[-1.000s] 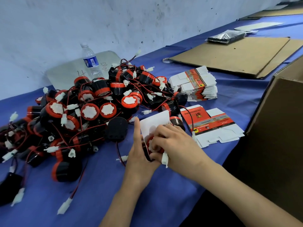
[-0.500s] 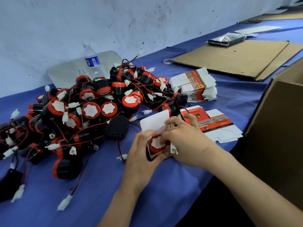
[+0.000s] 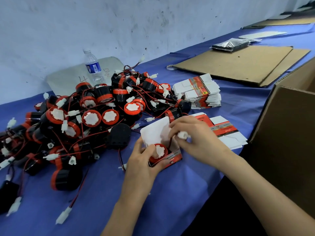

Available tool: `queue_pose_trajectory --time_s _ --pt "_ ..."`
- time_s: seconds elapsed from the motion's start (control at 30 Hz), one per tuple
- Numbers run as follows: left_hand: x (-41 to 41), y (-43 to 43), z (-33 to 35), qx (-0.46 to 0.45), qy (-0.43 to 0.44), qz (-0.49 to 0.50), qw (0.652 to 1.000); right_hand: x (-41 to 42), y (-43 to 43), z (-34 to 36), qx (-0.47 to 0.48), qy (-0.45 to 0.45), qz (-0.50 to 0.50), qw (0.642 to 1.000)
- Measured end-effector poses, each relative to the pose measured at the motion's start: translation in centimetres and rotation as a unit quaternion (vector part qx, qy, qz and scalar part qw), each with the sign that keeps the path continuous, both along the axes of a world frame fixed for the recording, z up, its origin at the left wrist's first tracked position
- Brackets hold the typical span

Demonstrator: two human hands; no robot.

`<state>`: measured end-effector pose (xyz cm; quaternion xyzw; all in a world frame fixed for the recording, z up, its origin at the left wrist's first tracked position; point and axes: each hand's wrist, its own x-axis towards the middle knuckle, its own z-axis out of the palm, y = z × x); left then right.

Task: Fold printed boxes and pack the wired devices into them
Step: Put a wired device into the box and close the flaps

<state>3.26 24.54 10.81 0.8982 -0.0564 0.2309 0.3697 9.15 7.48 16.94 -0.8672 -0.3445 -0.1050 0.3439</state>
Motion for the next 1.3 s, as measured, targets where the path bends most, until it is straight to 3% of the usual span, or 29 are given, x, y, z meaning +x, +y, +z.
queue_pose_trajectory --time_s 0.1,0.33,0.5,0.63,0.83,1.1,1.23,1.3 --pt "0.1 0.1 -0.1 0.021 0.011 0.017 1.0 0.0 -0.4 0.0 0.085 0.03 -0.063 0.994" --pt "0.0 0.1 0.0 0.032 0.017 0.034 0.999 -0.4 0.7 -1.1 0.13 0.031 -0.026 0.991" --pt "-0.1 -0.3 -0.3 0.067 0.0 0.065 0.996 -0.7 1.7 -2.7 0.167 0.001 -0.075 0.983" --pt "0.0 -0.4 -0.7 0.057 0.012 0.068 0.996 -0.3 2.0 -3.2 0.118 -0.1 -0.116 0.981" --pt "0.1 -0.5 -0.9 0.048 0.008 0.062 0.997 0.3 2.2 -4.4 -0.003 -0.242 -0.102 0.965" --pt "0.2 -0.5 -1.0 0.045 0.017 0.061 0.997 0.4 2.3 -4.0 -0.073 -0.224 -0.089 0.968" --pt "0.1 -0.7 -1.2 0.022 0.006 0.06 0.998 0.5 2.0 -4.3 -0.153 -0.119 -0.08 0.978" --pt "0.0 -0.9 -1.2 0.009 -0.004 0.06 0.998 0.2 1.7 -4.9 -0.137 -0.093 -0.073 0.983"
